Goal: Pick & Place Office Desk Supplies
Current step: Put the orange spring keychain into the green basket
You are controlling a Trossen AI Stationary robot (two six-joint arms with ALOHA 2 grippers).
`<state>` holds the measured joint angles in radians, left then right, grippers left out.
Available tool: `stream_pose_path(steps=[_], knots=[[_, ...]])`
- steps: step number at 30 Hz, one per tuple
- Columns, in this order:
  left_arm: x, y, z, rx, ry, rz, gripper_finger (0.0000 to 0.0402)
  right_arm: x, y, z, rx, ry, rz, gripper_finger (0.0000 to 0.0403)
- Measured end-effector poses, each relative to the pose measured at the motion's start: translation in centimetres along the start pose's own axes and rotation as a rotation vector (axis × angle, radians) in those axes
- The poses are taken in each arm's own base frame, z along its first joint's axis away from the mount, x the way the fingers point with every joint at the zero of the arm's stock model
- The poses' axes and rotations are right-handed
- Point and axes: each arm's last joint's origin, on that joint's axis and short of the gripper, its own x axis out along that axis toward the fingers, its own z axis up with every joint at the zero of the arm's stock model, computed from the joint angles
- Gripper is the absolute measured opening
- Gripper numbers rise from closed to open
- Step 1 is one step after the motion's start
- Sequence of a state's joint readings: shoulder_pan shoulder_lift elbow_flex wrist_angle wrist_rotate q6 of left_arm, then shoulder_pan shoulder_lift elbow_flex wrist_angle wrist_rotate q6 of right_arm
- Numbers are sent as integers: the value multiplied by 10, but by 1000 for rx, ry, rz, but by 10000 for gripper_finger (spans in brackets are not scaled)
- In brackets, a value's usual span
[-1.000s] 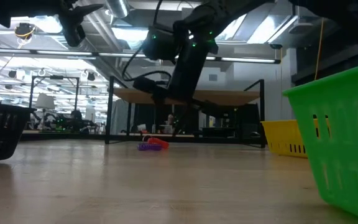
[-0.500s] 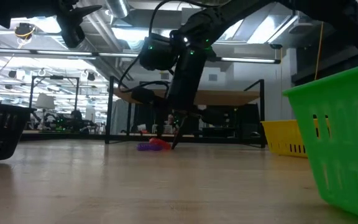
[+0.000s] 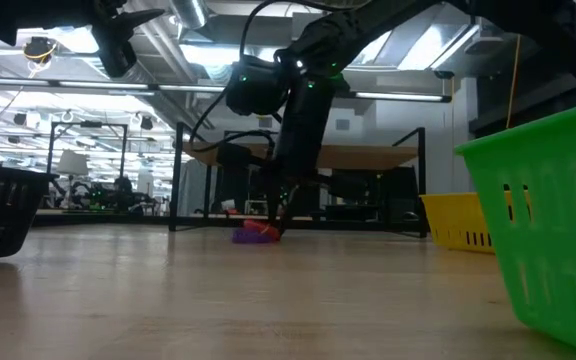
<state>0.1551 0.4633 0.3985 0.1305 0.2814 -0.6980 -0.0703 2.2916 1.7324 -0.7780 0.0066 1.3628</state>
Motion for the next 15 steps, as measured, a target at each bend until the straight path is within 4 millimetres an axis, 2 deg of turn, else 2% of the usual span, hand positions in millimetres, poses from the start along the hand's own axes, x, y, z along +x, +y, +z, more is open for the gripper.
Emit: stream_pose_path(steps=[3,6,15], knots=[[0,0,0,-2,-7,7,171,-7,2,-2,-19,-16,20,11],[0,0,0,-1,-9,8,171,-16,3,-6,-30,-17,42,9],[0,-1,2,9,-33,2,171,-80,12,-20,-78,-106,196,5]])
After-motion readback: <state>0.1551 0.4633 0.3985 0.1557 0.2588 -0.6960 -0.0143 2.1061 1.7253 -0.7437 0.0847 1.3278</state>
